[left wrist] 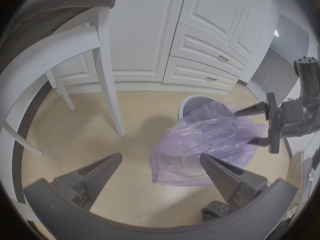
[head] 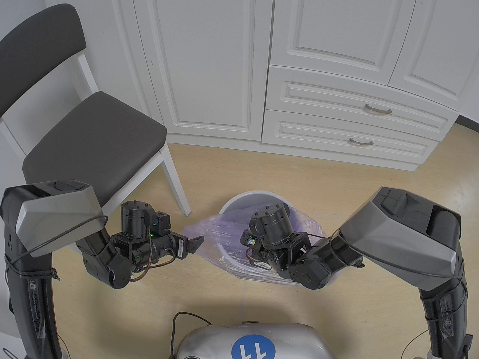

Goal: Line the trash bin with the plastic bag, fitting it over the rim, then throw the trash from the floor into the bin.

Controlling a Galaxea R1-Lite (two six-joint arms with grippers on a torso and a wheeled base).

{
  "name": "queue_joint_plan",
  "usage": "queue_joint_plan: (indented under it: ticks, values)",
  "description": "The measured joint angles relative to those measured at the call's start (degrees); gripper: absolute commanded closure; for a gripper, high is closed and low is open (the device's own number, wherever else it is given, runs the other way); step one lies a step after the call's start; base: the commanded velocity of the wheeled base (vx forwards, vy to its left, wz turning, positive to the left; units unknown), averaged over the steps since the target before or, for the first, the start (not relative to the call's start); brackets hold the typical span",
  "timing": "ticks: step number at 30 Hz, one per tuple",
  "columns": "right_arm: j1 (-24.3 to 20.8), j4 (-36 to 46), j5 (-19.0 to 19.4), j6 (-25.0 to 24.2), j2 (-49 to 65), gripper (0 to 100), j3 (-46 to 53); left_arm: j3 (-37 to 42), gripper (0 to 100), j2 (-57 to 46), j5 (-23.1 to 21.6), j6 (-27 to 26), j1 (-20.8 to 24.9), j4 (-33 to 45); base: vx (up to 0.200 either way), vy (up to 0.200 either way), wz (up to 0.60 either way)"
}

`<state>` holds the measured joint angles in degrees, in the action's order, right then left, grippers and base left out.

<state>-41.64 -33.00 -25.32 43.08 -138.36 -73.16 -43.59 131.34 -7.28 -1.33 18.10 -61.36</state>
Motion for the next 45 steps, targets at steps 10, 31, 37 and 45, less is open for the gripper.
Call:
queue_joint_plan:
  ticks: [10,31,37,45]
  values:
    - [-2.95,0.98,0.0,-0.2,0.74,100,-2.84,0.55,0,-1.57,-0.02,0.0,-0.33,-0.12,0.0,0.0,0.0]
    - [0.24,1.41,0.3,-2.66,-3.86,100,-10.22,2.36,0,-5.55,-1.52,0.02,-0.48,-0.23,0.0,0.0,0.0]
    - [3.75,2.18,0.59,-2.71,-8.77,100,-17.09,2.01,0,-5.07,-1.52,0.07,-0.48,-0.23,0.0,0.0,0.0]
    - [7.11,5.36,0.69,-2.83,-14.37,100,-27.33,1.62,0,-4.3,-1.5,0.1,-0.5,-0.23,0.0,0.0,0.0]
